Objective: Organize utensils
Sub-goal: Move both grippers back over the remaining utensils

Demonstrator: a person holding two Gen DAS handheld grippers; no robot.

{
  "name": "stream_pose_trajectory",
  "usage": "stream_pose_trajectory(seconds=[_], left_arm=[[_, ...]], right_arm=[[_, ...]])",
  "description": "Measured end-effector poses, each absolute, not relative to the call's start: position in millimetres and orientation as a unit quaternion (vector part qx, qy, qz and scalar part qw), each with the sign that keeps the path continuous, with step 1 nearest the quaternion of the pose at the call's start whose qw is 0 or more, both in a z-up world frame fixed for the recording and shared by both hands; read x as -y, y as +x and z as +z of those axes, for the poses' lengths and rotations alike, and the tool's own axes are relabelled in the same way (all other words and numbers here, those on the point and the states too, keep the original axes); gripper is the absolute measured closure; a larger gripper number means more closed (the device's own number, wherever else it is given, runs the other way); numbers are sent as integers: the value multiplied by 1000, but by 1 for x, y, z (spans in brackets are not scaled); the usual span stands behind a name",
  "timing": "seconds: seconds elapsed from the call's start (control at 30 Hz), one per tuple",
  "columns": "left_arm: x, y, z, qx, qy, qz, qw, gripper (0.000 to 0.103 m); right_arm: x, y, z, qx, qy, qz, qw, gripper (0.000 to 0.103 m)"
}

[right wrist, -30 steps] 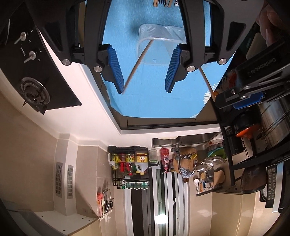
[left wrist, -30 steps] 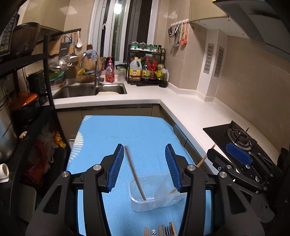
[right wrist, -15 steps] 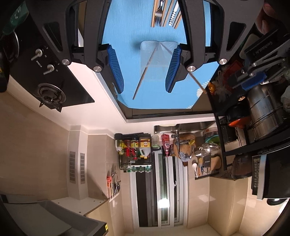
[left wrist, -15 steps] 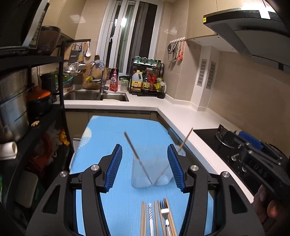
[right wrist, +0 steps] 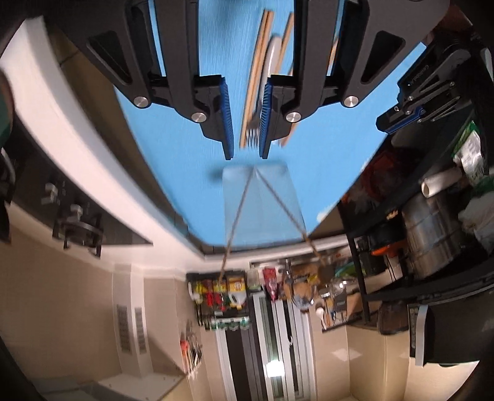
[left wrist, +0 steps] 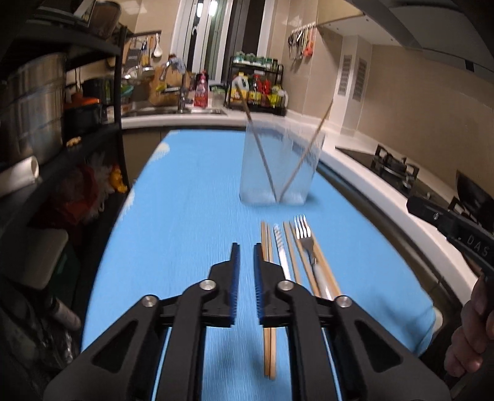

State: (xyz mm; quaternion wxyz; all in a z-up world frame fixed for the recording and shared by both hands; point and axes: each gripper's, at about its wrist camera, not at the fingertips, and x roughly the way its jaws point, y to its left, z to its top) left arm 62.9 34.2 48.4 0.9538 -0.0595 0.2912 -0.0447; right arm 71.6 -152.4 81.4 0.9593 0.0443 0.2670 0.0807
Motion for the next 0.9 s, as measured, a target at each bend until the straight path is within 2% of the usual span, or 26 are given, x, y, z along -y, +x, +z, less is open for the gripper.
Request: stream_pose_trajectory(seconds=[0.13,0.4,0.67,0.9], left_arm=[[-34,52,18,-317,-68,-47,945,98],[-28,44,-10,-344,-86,-72,932,97],[-26,48,-23,-360,-101,-75,924,98],[-24,48,-27,-369,-114,-84,919,98]], right_arm=[[154,64,42,-303,61,84,947,99],[139,64,2,-358,63,115,924,98],[132,73,-20,-401,61,110,908,97],[127,71,-21,-404,45,109,907,95]])
